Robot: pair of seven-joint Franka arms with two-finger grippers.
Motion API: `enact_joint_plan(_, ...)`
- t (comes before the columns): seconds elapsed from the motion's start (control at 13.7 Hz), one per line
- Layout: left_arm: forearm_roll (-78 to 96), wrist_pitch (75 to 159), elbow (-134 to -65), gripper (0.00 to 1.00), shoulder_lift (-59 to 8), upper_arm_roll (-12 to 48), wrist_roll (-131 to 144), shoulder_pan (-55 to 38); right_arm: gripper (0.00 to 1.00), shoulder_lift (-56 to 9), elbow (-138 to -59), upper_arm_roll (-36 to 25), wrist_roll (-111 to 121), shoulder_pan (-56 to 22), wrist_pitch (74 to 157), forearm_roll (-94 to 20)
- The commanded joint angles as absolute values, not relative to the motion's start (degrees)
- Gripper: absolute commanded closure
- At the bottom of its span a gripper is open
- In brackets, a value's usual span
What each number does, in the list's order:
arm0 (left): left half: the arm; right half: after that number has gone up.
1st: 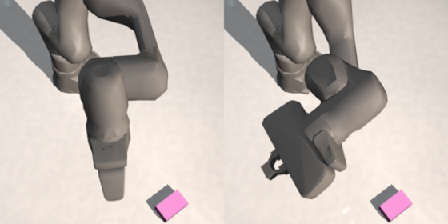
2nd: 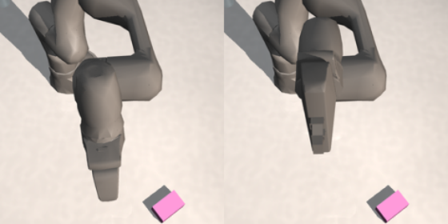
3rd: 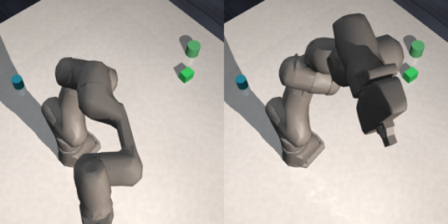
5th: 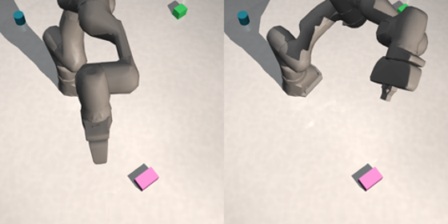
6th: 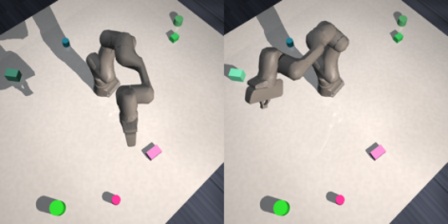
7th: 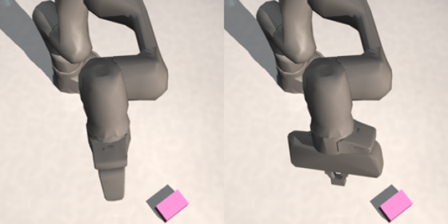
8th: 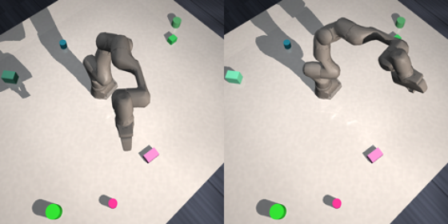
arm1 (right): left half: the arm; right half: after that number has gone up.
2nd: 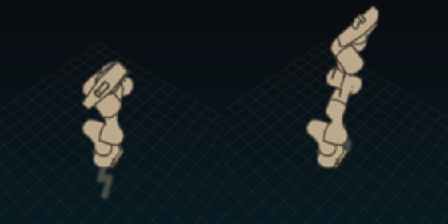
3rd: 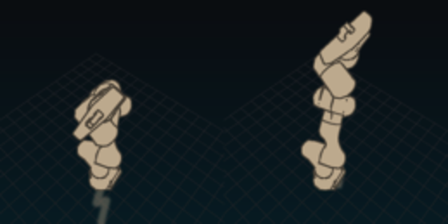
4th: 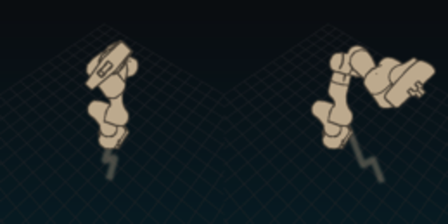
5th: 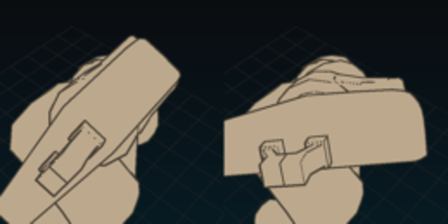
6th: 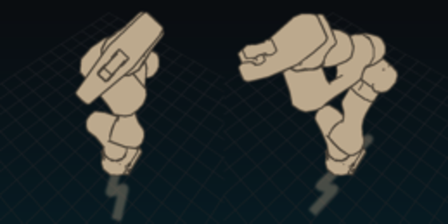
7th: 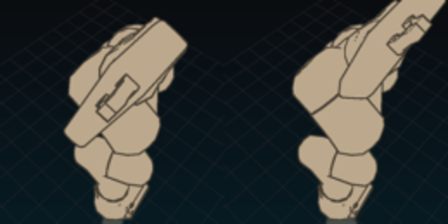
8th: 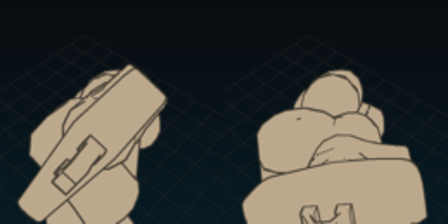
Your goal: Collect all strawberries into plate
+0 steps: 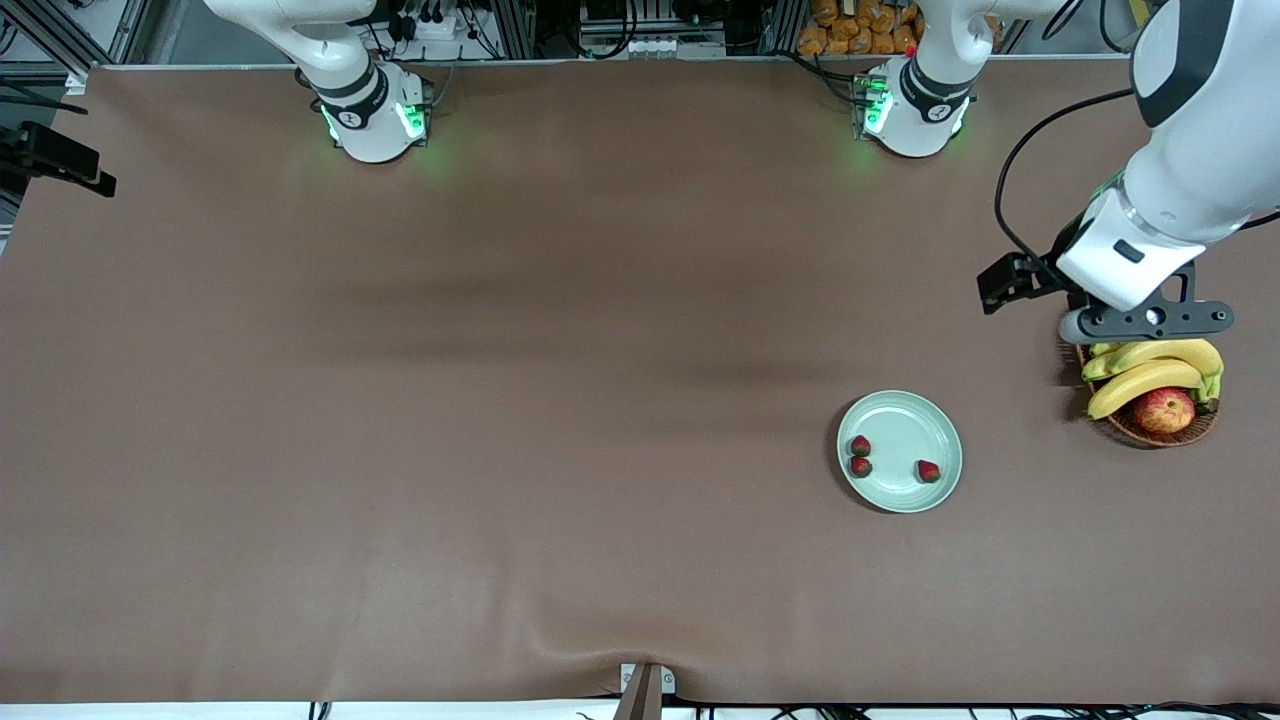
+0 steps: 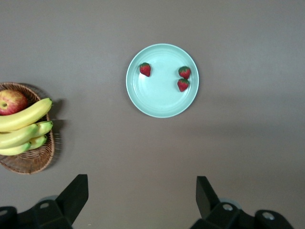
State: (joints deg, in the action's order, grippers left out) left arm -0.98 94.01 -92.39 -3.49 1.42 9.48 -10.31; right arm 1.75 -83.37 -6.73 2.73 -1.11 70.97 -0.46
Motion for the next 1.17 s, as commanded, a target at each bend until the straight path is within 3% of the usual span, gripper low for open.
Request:
enact_joint_plan(0.0, -2.11, 90.45, -93.78, 0.00, -0.09, 1.58, 3.10, -9.76, 0.00, 2.64, -83.41, -6.42, 1.67, -1.49, 70.31, 1.23)
enact_joint_plan(1.1, -2.11, 88.68, -93.08, 0.00, 2.46, 3.25, 3.78, -9.93, 0.00, 2.37, -84.11, -6.42, 2.02, -1.58, 70.31, 1.05)
